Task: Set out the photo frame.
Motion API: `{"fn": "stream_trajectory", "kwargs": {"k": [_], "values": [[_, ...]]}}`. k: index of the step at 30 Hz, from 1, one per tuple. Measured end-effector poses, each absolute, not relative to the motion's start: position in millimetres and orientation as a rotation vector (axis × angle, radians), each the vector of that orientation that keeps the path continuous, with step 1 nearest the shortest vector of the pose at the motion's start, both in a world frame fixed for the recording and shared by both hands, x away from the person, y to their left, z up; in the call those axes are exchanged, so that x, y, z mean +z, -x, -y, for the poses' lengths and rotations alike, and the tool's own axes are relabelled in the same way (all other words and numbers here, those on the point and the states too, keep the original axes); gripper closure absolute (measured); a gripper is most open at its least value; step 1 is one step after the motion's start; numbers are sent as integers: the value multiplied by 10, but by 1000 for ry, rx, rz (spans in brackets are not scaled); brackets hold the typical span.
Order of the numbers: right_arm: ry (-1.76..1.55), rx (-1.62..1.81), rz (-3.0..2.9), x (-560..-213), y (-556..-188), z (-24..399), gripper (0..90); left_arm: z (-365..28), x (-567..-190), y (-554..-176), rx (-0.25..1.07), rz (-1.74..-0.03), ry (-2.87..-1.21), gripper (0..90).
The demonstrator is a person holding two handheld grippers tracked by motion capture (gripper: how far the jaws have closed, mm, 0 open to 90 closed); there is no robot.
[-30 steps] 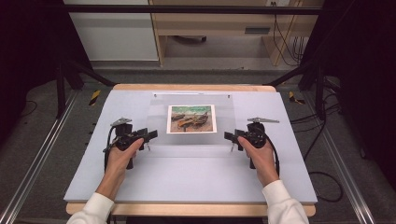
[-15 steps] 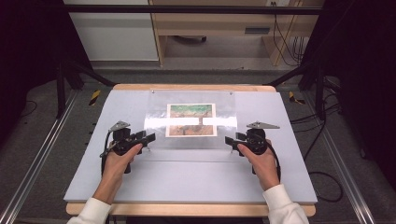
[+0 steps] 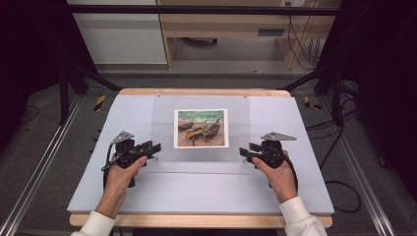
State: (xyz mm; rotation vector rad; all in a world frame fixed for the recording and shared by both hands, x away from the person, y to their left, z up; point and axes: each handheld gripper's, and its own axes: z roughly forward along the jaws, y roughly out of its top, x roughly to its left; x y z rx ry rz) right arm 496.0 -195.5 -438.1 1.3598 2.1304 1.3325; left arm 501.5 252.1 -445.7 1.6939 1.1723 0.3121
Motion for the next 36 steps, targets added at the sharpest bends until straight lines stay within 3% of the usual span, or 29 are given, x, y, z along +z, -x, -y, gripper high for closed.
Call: {"fn": "stream_trajectory", "kwargs": {"k": [36], "values": [[-1332,1291,-2114,-4378,-4686,1975,646,-2513,-4432,-4717,388,-1170,-1741,614]]}}
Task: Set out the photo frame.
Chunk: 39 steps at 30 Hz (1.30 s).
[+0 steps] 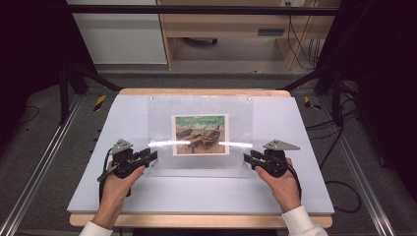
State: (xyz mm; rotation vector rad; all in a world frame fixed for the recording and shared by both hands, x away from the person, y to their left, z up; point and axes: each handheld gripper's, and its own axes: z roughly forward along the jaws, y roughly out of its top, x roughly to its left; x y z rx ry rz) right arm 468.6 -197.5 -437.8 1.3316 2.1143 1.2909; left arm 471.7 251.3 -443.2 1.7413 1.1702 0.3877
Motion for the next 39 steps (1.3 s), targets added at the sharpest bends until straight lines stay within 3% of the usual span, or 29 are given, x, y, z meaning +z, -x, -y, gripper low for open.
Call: {"fn": "stream_trajectory", "kwargs": {"k": [39], "values": [[-1321,1254,-2110,-4390,-4575,1966,698,-2477,-4440,-4595,424,-1196,-1748,643]]}}
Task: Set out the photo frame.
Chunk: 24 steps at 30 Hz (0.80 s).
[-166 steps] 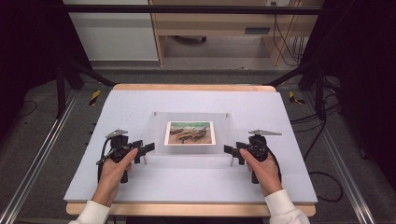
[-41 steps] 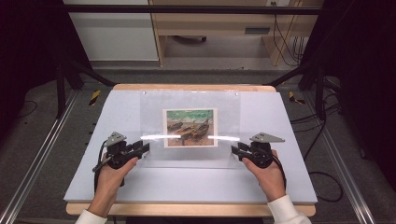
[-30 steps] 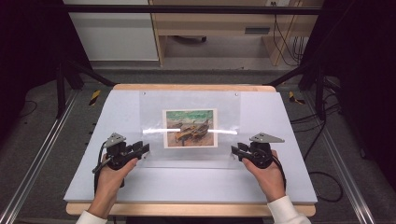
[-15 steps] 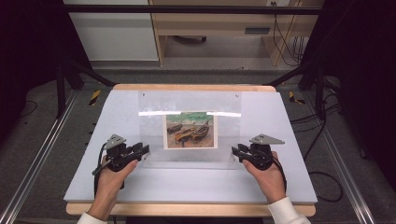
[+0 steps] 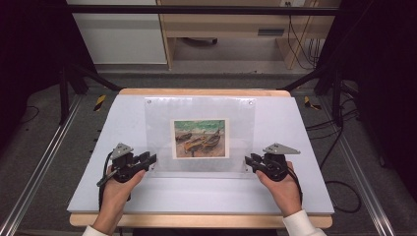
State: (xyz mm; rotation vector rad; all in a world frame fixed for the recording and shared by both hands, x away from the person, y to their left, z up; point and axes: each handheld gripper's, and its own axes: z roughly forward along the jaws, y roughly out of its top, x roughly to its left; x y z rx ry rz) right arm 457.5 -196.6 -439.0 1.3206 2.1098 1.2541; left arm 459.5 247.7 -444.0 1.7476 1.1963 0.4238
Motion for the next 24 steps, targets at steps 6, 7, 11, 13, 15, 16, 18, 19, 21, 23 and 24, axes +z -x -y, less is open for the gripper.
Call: {"fn": "stream_trajectory", "kwargs": {"k": [6,7,11,13,15,16,18,19,21,23,24], "values": [[-1319,1252,-2111,-4393,-4561,1967,704,-2473,-4440,-4578,426,-1199,-1751,647],[-1322,1252,-2109,-4394,-4557,1965,706,-2473,-4440,-4575,427,-1199,-1752,648],[-1318,1248,-2111,-4398,-4545,1968,709,-2470,-4442,-4562,429,-1199,-1754,651],[-1312,1247,-2110,-4401,-4542,1969,710,-2471,-4443,-4560,429,-1199,-1752,653],[-1311,1245,-2109,-4402,-4537,1967,710,-2471,-4443,-4558,430,-1198,-1754,653],[-1311,1245,-2109,-4402,-4537,1967,710,-2470,-4443,-4556,430,-1198,-1754,653],[-1307,1244,-2108,-4404,-4536,1968,710,-2469,-4443,-4553,432,-1197,-1755,653],[-1309,1246,-2108,-4403,-4535,1967,711,-2470,-4444,-4552,432,-1197,-1755,653],[-1310,1244,-2109,-4403,-4530,1966,711,-2470,-4444,-4551,431,-1197,-1756,653],[-1315,1245,-2107,-4403,-4526,1963,710,-2469,-4445,-4547,433,-1197,-1756,653],[-1318,1242,-2106,-4404,-4523,1961,711,-2469,-4446,-4544,433,-1196,-1757,653]]}}
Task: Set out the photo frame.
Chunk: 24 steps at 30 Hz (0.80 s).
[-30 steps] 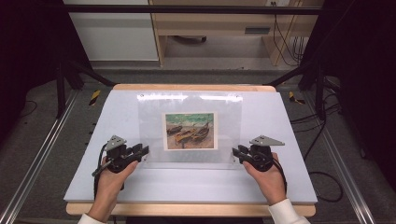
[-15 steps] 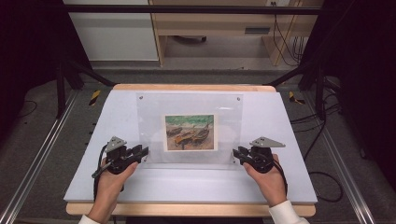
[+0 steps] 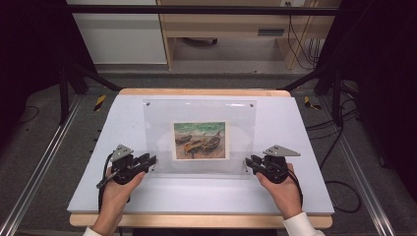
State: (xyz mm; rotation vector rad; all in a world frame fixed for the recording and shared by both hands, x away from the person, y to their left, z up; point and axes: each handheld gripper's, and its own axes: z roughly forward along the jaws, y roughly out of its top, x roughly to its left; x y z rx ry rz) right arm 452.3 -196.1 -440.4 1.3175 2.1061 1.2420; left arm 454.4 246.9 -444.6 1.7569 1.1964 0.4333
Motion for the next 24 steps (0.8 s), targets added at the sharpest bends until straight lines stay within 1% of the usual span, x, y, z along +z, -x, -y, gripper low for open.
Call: {"fn": "stream_trajectory", "kwargs": {"k": [24], "values": [[-1301,1229,-2112,-4412,-4491,1958,711,-2468,-4452,-4510,436,-1191,-1767,653]]}}
